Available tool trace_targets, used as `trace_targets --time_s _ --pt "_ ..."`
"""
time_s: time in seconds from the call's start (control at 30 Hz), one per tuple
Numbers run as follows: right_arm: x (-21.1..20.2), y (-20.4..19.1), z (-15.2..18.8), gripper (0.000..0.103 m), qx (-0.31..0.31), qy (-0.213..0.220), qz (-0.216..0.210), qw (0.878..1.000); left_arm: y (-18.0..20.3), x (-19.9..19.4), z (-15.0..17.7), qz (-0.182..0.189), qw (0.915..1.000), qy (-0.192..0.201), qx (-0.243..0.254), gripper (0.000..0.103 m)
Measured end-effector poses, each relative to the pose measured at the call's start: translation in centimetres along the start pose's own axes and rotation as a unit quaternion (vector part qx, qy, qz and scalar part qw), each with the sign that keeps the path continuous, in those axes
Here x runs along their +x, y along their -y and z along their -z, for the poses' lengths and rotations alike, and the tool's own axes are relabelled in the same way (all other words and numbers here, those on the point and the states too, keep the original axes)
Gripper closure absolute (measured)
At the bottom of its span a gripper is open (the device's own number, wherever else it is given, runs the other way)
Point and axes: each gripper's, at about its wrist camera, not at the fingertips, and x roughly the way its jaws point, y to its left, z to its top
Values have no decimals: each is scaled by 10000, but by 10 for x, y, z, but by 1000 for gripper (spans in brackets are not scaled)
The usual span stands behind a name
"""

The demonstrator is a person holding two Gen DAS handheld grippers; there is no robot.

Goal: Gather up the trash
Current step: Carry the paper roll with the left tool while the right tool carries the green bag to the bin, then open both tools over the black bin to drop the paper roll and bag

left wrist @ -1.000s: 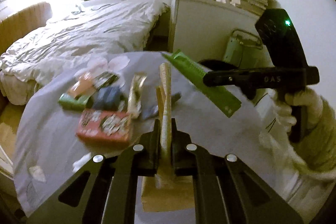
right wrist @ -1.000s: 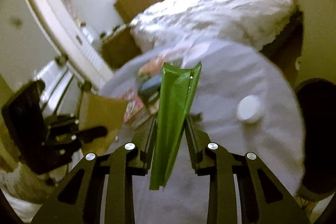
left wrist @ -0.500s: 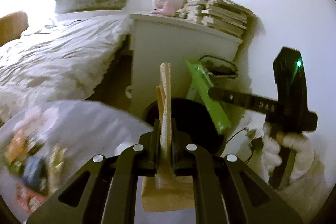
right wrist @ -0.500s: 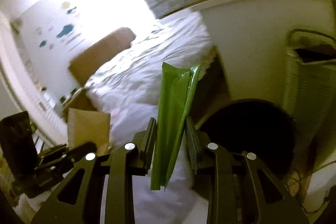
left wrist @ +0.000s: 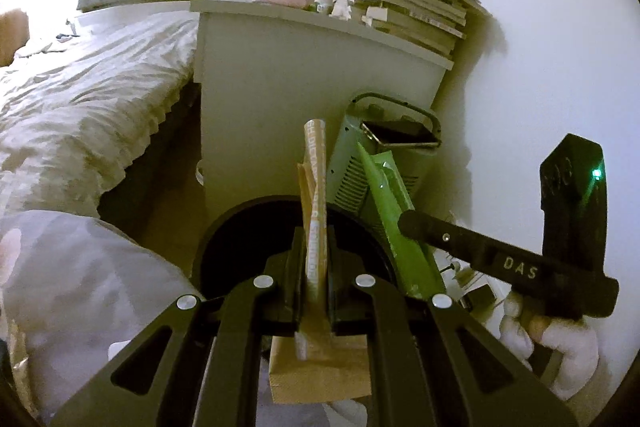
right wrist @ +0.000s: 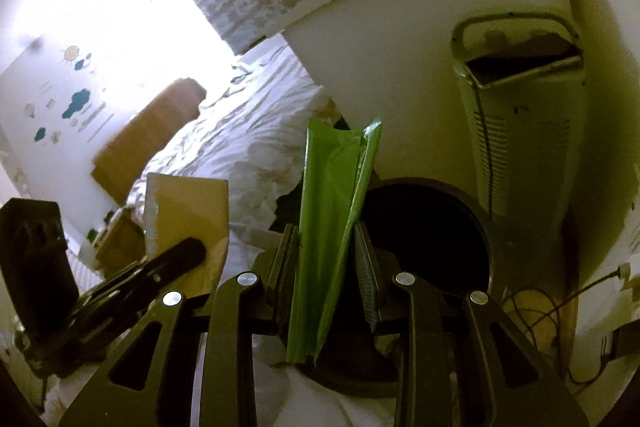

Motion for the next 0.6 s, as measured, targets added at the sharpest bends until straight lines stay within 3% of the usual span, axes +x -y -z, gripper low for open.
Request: trace_targets --time_s 0.6 --pt "15 12 9 74 195 -176 63 9996 2 30 3 -56 9997 -252 -32 93"
